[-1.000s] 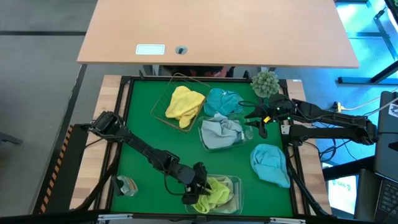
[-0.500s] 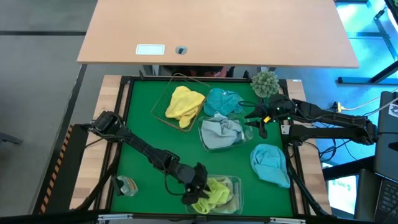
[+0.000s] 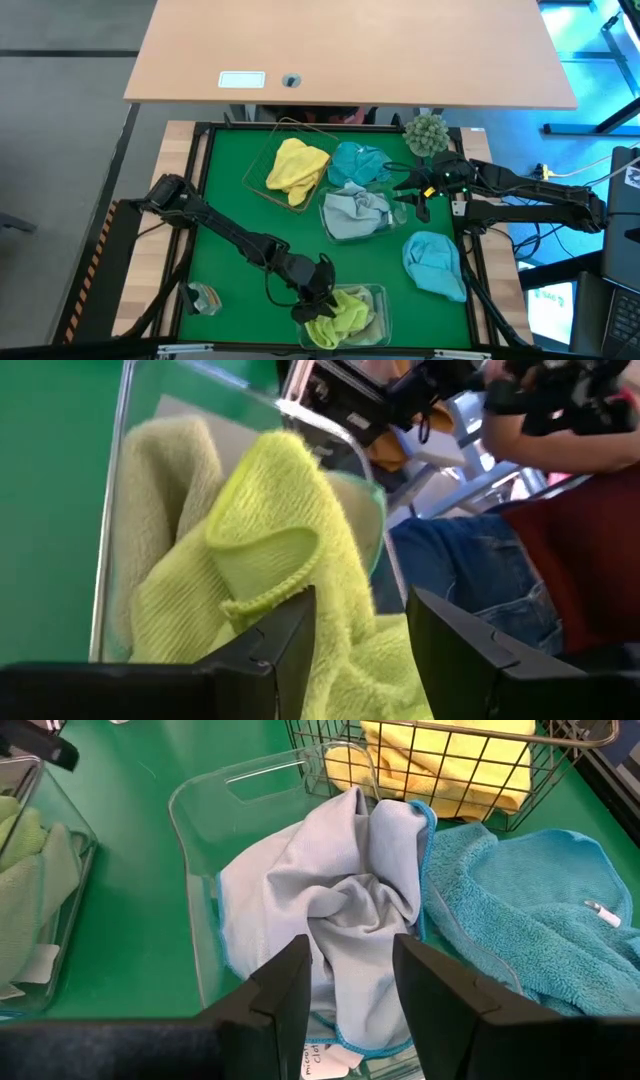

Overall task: Sort microfiber towel by color & place in baskets
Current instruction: Put the light green towel into the bottom transparent bin, then put the bottom blue towel into the top transparent bin

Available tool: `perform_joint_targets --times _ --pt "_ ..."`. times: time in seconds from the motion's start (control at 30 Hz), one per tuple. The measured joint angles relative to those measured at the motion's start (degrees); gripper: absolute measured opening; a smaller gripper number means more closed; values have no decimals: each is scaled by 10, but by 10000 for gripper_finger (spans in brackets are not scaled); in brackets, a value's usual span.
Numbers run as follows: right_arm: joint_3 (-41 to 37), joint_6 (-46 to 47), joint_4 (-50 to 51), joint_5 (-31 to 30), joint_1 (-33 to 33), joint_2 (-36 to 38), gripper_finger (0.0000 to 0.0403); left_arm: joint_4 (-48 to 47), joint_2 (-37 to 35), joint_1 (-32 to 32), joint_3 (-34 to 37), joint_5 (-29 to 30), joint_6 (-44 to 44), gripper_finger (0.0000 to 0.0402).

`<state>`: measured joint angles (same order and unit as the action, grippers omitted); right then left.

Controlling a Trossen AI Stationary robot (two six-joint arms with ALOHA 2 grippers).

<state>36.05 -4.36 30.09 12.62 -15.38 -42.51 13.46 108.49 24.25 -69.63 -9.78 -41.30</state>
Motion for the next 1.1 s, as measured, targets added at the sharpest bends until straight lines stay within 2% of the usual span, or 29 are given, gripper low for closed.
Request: perform_joint_targets --times 0.13,0.47,0.63,0.87,1.0,1.1 --pt "0 0 -1 0 0 0 145 -10 -17 -3 0 -3 3 149" --pt "9 0 7 7 0 0 145 -8 -39 -3 0 -62 -1 148" --pt "47 8 15 71 0 0 145 14 -39 -20 0 -61 27 148" --pt "76 84 24 146 0 0 145 36 -40 -88 0 -44 74 148" --pt "76 126 82 207 0 0 145 37 -40 -127 0 -43 74 149" --pt "76 162 146 219 8 0 145 37 -40 -148 0 -42 74 149"
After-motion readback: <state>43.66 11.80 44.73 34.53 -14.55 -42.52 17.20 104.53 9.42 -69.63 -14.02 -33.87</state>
